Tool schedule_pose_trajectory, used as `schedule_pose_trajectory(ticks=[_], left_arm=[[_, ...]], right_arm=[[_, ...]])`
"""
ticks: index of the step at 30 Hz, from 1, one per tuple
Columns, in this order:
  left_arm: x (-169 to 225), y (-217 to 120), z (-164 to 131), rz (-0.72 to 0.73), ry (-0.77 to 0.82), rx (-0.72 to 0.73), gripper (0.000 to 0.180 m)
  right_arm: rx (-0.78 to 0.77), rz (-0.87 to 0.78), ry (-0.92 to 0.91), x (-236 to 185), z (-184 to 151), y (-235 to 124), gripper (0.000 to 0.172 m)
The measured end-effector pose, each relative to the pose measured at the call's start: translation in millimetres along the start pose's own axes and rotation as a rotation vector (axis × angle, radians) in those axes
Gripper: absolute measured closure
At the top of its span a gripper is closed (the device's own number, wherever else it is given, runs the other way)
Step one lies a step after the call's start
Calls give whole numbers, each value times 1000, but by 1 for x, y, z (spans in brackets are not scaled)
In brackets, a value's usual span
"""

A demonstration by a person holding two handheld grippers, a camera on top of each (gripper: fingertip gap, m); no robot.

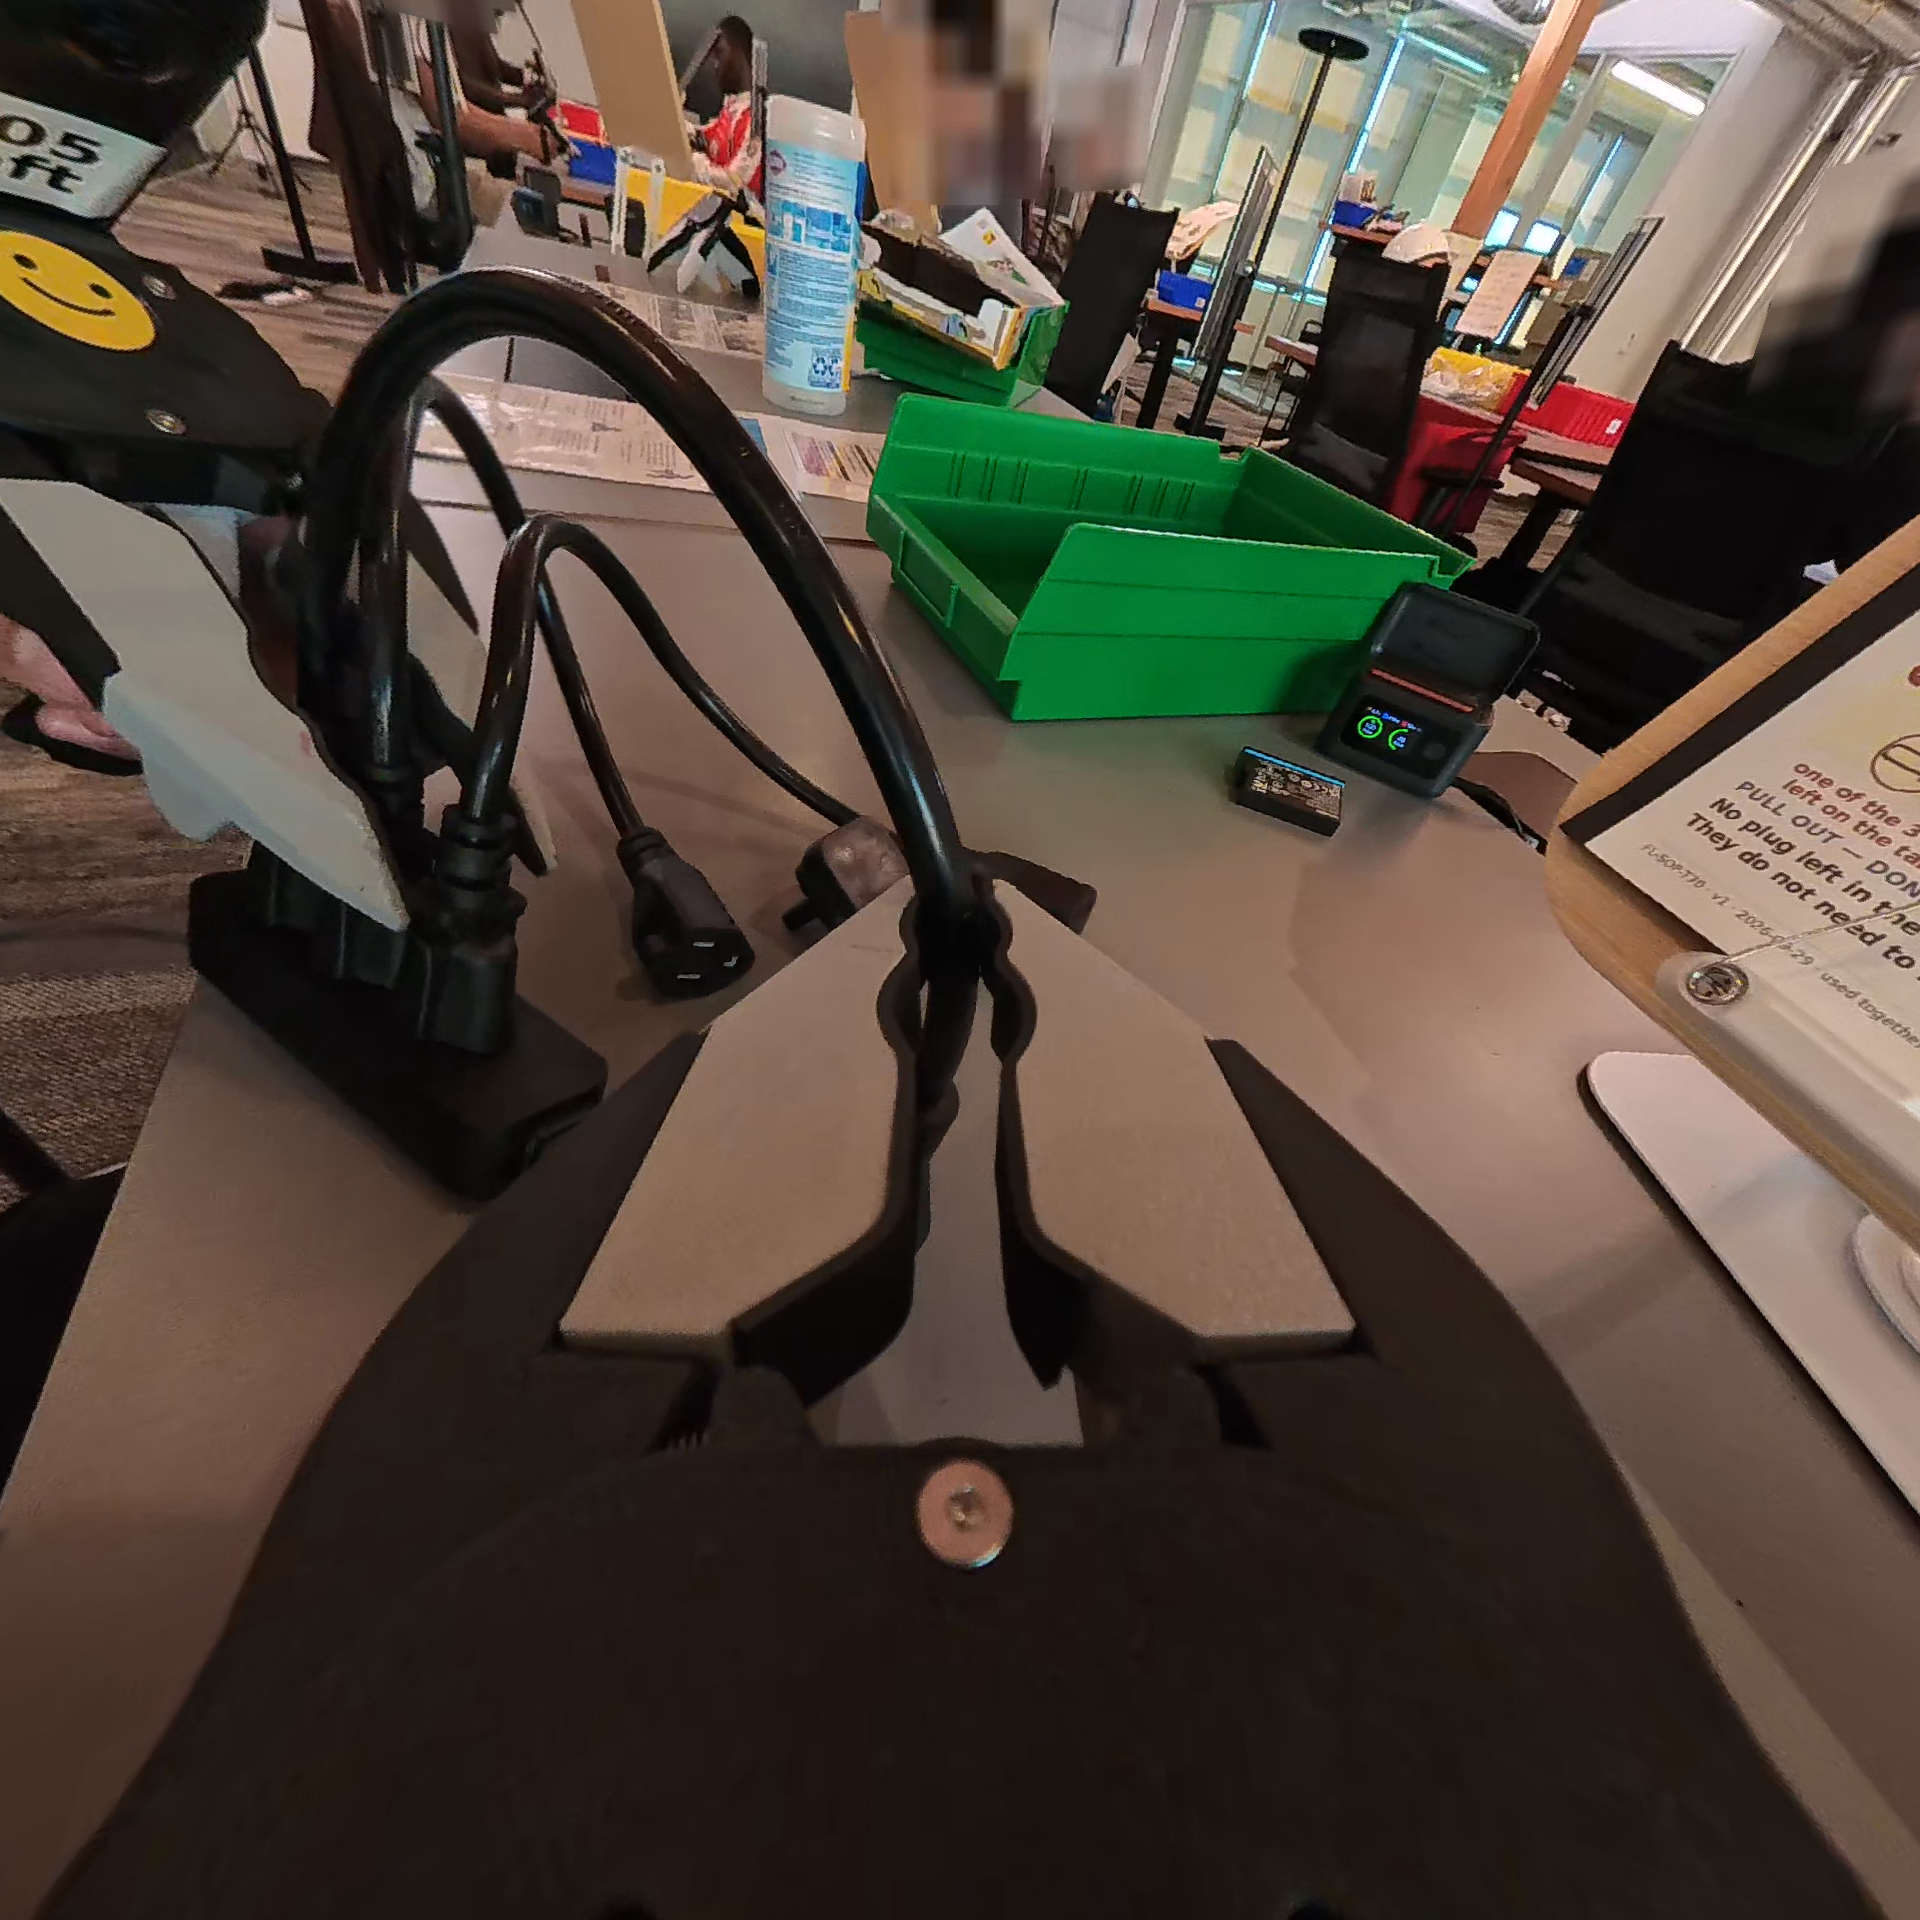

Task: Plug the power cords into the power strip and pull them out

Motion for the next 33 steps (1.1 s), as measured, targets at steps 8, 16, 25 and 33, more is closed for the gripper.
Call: schedule_pose_trajectory(ticks=[8,16,25,33], left_arm=[[-13,-3,3,114,-16,16,132],[-28,-16,1,225,2,21,144],[-14,-9,1,113,47,26,156],[-4,-4,-1,38,107,19,158]], right_arm=[[-22,3,11,1,-2,2,166],[-45,48,-13,-5,-2,4,169],[-35,-5,40,6,-5,0,166],[340,111,135,9,28,-34,165]])
Point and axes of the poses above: each gripper's, where its closed fingertips meet, y out along the fingers, z out of its top, x = y × z across the jaws, the point moved 8 cm from there along -y, back along the fingers, and after that the axes turned 6 degrees about -y, right-handed, at the moved point
